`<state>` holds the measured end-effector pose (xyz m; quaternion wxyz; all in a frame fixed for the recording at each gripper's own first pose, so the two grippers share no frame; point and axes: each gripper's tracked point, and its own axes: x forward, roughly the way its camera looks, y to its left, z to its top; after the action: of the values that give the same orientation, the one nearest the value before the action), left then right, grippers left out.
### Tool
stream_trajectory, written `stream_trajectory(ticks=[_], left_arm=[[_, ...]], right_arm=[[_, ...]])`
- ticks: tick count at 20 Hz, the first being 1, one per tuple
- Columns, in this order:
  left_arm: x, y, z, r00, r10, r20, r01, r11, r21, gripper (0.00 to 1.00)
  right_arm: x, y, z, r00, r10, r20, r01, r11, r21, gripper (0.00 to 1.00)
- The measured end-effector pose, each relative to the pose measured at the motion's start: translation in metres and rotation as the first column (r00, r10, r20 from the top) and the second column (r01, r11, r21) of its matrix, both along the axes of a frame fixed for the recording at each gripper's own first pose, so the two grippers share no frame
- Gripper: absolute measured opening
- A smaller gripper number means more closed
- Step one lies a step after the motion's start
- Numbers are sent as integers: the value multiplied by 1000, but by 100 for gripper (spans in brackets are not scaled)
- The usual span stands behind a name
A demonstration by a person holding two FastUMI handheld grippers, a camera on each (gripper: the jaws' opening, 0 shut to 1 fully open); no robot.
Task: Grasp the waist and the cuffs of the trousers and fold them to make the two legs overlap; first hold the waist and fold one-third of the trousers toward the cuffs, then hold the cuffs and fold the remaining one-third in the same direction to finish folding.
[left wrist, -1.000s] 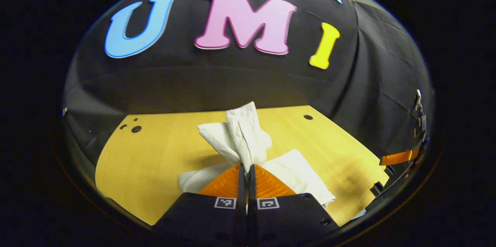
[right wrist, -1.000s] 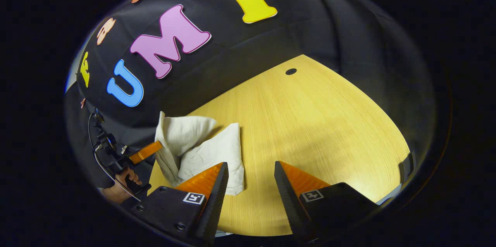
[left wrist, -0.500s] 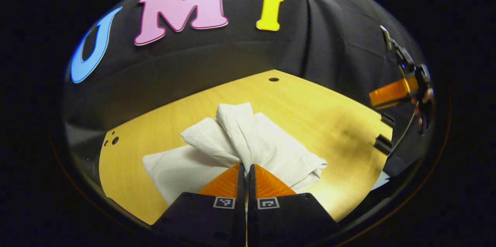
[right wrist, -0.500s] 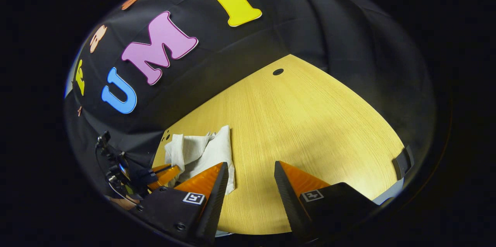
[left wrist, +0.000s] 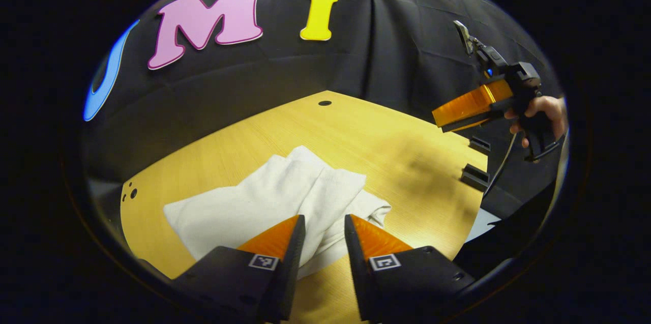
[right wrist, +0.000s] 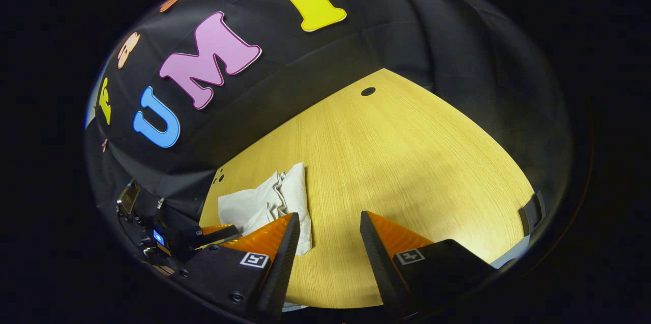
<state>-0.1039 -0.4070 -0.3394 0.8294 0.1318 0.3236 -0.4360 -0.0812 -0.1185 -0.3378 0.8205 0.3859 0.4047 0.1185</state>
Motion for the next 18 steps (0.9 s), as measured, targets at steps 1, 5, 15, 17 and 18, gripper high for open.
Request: stream_trajectory(ticks=[1, 5, 15, 17, 18], left_arm=[[3, 4, 7, 999, 38, -8, -38, 999, -16, 62], [21, 30, 28, 982, 186, -43, -188, 979, -72, 81], [51, 106, 66, 848, 482, -219, -522, 830, -195, 85], [52, 119, 69, 819, 518, -246, -565, 801, -197, 87], [51, 125, 71, 806, 533, -259, -584, 787, -197, 88]], right_arm=[[0, 2, 1, 1000, 2, 4, -2, 1000, -1, 75], [6, 19, 13, 1000, 11, 21, -12, 1000, 16, 75], [11, 60, 38, 992, 91, 87, -90, 996, -13, 92], [11, 65, 42, 990, 102, 96, -101, 995, -20, 96], [11, 68, 44, 989, 110, 102, -109, 994, -21, 97]])
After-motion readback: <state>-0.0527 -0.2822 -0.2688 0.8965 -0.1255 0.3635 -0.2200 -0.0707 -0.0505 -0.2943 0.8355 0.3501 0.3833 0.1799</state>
